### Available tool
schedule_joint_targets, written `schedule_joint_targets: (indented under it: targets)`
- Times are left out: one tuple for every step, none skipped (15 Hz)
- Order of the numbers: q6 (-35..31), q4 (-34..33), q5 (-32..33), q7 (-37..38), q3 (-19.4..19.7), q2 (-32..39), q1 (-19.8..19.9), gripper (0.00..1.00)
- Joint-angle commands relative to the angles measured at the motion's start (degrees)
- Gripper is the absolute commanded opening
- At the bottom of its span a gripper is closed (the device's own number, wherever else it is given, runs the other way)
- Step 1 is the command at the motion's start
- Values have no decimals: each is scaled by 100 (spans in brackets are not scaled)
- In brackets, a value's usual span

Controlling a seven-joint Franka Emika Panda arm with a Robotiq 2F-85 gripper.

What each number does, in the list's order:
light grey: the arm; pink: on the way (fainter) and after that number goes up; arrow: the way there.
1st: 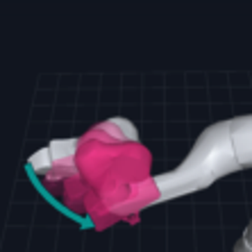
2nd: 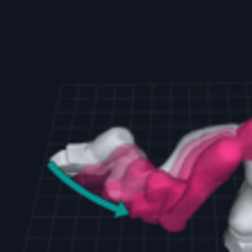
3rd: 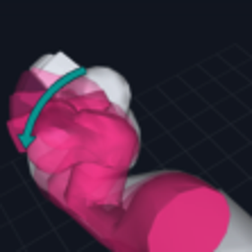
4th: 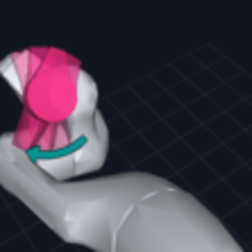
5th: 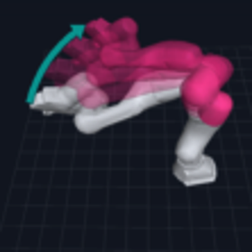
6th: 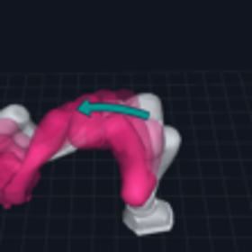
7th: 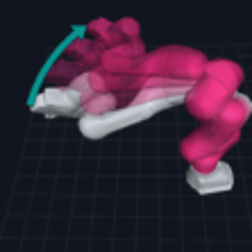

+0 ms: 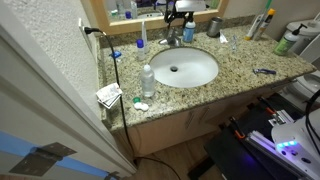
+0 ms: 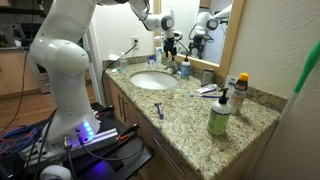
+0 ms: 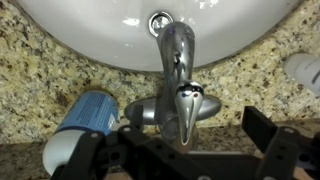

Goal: Flip the faucet open

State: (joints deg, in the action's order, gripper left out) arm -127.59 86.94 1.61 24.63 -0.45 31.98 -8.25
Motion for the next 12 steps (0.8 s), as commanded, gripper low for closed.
schedule_joint_targets:
  targets:
    - [104,193,93,76,119,77,-143,100]
    - [50,100,-16,-18,70,33,-86,100]
    - [59,135,-10,-9,75,57,-106,100]
    - [58,151,-8,-5,80,82,-117,100]
    - [58,151,-7,-4,86,100,-125,100]
    - [-21,152,27,-1,103,105,-139,75]
    - [-145,195,41,13,114,104,-144,74]
    - [-198,207,57,18,120,106,-153,67]
    - [-234,211,66,24,127,100,-159,58]
    - [-257,209,75,28,133,98,-163,52]
    - [-248,200,61,31,130,101,-158,45]
    - [-239,207,54,43,129,93,-161,38]
